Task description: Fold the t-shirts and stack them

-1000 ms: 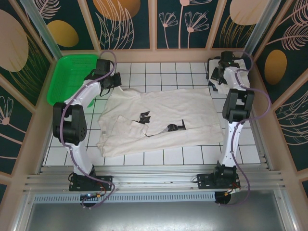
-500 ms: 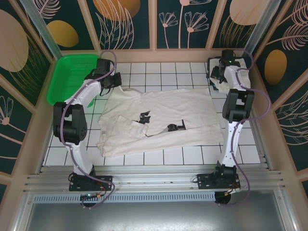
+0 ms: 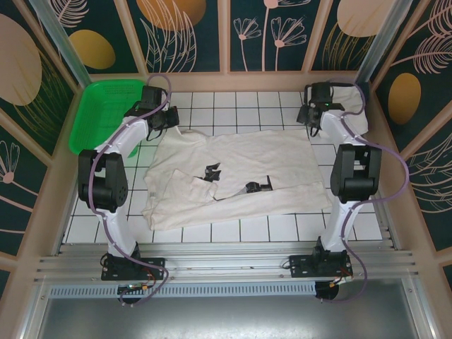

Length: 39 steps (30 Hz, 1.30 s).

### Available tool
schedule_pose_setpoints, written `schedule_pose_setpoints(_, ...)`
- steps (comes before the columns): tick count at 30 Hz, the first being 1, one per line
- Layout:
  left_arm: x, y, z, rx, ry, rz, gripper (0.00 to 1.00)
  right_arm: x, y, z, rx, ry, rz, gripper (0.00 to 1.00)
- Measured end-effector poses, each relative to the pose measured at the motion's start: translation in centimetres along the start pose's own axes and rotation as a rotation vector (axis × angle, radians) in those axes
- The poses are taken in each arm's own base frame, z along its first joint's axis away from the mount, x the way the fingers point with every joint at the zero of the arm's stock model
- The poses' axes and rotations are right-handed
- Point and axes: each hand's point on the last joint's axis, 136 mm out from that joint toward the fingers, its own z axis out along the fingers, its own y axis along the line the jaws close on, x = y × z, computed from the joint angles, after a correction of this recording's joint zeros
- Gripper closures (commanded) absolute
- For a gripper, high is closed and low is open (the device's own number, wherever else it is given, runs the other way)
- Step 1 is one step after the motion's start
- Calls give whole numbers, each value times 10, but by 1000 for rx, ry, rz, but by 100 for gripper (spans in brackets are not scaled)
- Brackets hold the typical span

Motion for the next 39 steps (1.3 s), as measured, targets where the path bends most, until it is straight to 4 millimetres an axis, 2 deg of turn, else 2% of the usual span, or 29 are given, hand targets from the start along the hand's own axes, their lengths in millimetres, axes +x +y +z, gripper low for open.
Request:
schedule_pose_setpoints(4,1,-1,0,8,3,0,100,21,7,29,-10,59,14,55)
schedule_pose_setpoints(8,1,-1,0,8,3,0,100,40,2,63,17,118,28,55)
schedule_pose_setpoints(12,1,-1,0,8,3,1,100,52,-5,85,57,150,39,55)
schedule_pose_setpoints(16,0,-1,0,7,3,0,100,41,-6,92,81,123,42,50)
schedule_pose_setpoints(22,-1,2,0,3,1,0,100,33,-11,103,121,101,40,51)
schedule_pose_setpoints(25,-1,3,-1,2,0,1,100,29,-10,105,121,92,37,58)
schedule_pose_setpoints(28,-1,3,0,2,0,1,100,28,-8,107,117,89,34,71)
schedule_pose_setpoints(33,0,4,1,0,4,0,100,27,-7,108,109,82,42,78)
schedule_pose_setpoints(39,1,5,3,-1,8,-1,100,30,-8,105,105,69,38,78)
